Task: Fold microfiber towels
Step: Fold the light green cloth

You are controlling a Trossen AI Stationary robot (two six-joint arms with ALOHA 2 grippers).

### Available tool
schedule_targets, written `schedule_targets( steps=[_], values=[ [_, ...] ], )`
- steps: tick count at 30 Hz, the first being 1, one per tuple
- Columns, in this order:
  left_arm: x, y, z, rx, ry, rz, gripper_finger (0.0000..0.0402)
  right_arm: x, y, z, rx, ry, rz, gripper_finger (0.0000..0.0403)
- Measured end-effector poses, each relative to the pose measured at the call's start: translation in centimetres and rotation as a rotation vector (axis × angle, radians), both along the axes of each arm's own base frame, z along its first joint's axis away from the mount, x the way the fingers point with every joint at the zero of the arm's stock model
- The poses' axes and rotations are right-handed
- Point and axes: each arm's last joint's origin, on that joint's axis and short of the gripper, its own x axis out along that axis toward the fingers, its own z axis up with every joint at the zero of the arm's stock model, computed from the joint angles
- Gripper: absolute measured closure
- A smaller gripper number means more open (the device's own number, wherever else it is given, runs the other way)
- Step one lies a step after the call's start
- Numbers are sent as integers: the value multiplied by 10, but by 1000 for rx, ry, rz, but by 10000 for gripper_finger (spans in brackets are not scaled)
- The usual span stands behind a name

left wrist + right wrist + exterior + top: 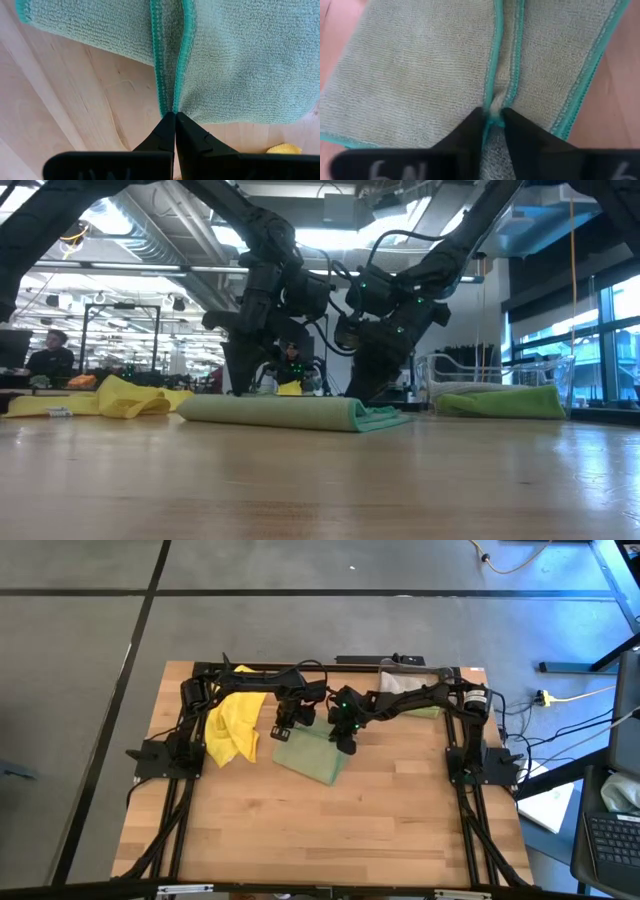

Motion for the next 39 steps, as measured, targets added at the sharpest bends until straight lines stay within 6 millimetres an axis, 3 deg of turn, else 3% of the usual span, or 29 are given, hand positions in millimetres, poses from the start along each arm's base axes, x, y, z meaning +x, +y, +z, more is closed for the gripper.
schedule_targets(
  steps=[6, 15, 23, 31, 39],
  values=[
    [0, 0, 0, -2, 4, 0, 401, 0, -1, 0, -22, -8, 28, 393],
    [-4, 8, 0, 3, 10, 20, 401, -1, 0, 7, -32, -19, 35, 391],
    [-6, 10, 0, 5, 24, 27, 401, -6, 2, 34, -52, -67, 35, 390],
    [-3, 6, 1, 26, 18, -4, 401, -13, 25, 44, -10, 23, 69, 397],
    [17, 1, 24, 112, -64, -97, 401, -19, 46, 37, 19, 163, 83, 396]
  ],
)
